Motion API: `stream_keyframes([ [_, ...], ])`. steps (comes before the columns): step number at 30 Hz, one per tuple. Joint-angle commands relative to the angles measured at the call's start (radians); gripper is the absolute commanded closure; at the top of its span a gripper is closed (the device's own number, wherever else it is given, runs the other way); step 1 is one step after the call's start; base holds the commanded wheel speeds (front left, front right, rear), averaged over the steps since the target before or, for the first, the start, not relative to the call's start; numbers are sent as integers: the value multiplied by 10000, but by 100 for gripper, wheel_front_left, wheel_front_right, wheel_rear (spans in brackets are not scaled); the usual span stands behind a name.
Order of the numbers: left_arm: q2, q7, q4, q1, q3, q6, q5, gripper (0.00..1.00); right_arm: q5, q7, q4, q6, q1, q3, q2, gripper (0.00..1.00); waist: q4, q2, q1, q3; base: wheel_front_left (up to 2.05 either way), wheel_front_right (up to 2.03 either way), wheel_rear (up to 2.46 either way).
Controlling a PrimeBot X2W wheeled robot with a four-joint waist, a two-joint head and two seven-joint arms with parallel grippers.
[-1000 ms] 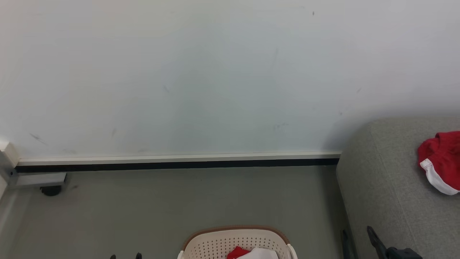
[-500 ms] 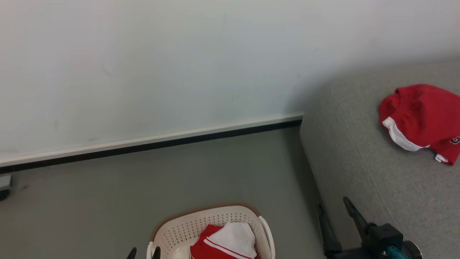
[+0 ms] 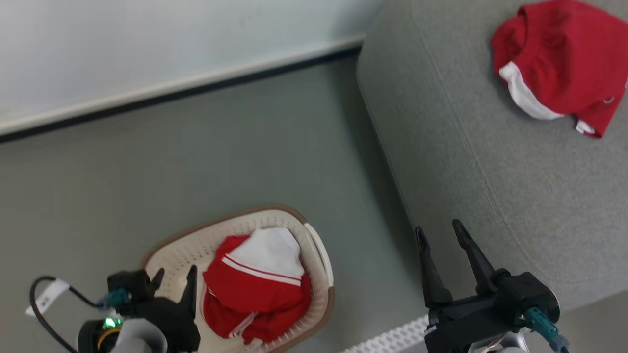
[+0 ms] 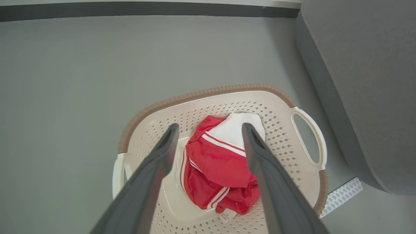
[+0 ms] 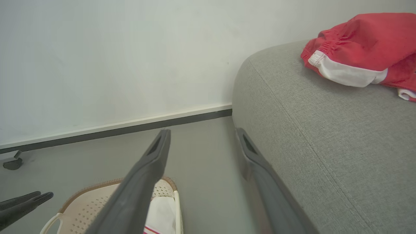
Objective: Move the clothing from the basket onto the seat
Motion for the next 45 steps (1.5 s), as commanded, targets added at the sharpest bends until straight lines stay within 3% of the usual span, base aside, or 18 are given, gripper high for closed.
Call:
stream_keyframes([
  [1,125,20,242,-391,13,33,56,0,81,-99,4,4,-190,67,39,0,-1417,-4,-4,1954,0,0,0],
  [9,197,68,1621,-1823,-475,207,474,0,217,-466,-59,4,-380,181,38,0,-1598,-4,-4,3362,0,0,0],
  [16,196,275,2500,-2673,-753,623,695,0,420,-706,-198,4,-518,346,39,0,-1575,-4,-4,4370,0,0,0],
  [23,240,451,3127,-3211,-430,1806,414,0,421,-807,-61,4,-425,298,36,0,-1575,-4,-4,4922,0,0,0],
  [26,358,446,3252,-3434,-430,2009,397,0,454,-840,-134,4,-422,384,36,0,-1617,-4,-4,5160,0,0,0],
  [34,487,572,3495,-3822,-391,2148,236,0,525,-852,-272,4,-292,449,35,0,-1631,-4,-4,5537,0,0,0],
  [39,438,710,3567,-3954,-415,1957,163,4,631,-855,-295,4,-396,504,35,0,-1641,-4,-4,5555,0,0,0],
  [40,407,701,3583,-3975,-467,1905,180,34,648,-855,-287,4,-425,529,35,0,-1642,-4,-4,5530,0,0,0],
  [41,361,692,3600,-4012,-533,1840,220,74,660,-854,-271,4,-453,545,35,0,-1643,-4,-4,5498,0,0,0],
  [42,318,735,3612,-4053,-585,1809,244,100,677,-855,-245,4,-486,548,33,0,-1643,-4,-4,5459,0,0,0],
  [45,233,754,3637,-4116,-691,1754,258,100,655,-855,-166,4,-610,529,33,0,-1623,-4,-4,5279,0,0,0],
])
